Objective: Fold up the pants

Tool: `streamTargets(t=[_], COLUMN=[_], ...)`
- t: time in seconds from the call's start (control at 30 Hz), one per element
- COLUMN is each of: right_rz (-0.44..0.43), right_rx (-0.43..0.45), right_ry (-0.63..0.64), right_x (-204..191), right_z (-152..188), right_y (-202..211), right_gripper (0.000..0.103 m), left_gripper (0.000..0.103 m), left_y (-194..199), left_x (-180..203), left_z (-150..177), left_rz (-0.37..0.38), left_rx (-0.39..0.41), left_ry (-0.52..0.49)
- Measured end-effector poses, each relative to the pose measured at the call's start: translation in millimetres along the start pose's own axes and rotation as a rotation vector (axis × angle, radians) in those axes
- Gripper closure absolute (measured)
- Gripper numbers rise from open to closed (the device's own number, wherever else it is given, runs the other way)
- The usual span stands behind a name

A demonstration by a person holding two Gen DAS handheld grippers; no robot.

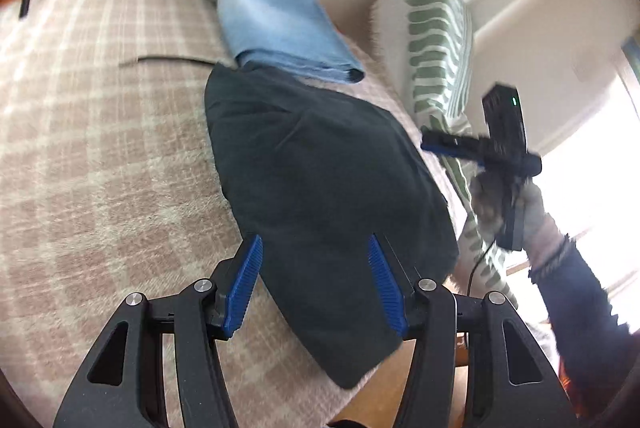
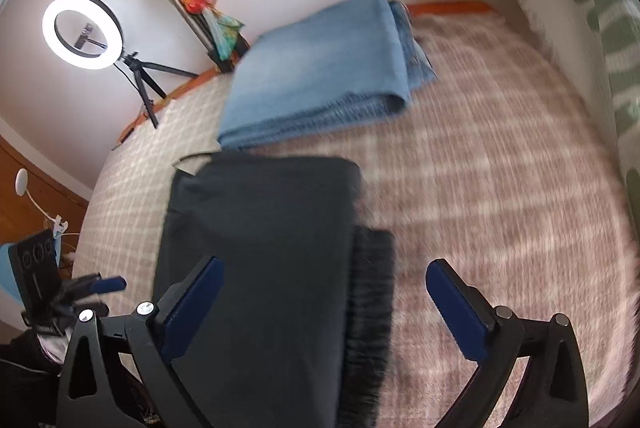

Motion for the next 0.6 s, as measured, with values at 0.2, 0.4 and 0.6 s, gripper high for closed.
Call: streamTargets(t=[0.2, 0.4, 0.6], right_rz=[-0.117, -0.229, -0.284], right_rx=[-0.073, -0.14, -0.143], right_ry=[-0.086, -0.099, -0.058], right_x=[17.4, 14.3, -1.6], right_z=[18.3, 34.3, 44.0], right_y=[-18.5, -33.3, -36.7], right_gripper=[0.0, 0.0, 0.025], left_gripper=[0.049, 0.049, 0.052], left_y=[-28.7, -45.3, -53.1], left_x=[-13.8, -21.7, -21.7], left_z=[0.8, -2.5, -11.7], left_rz=[0.015, 0.03, 0.035], left_rx=[-0.044, -0.056, -0.042], left_ry=[0.082, 0.13, 0.124])
Point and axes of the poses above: each gripper's, at about its wrist camera, not at the fingertips, and y roughly against the way its jaws point, x to its right, z to its underside, the point moved 8 cm from there along -y, roughly the way its jaws point, and after that the axes turned 7 degrees about -y, right-handed, at the moved point
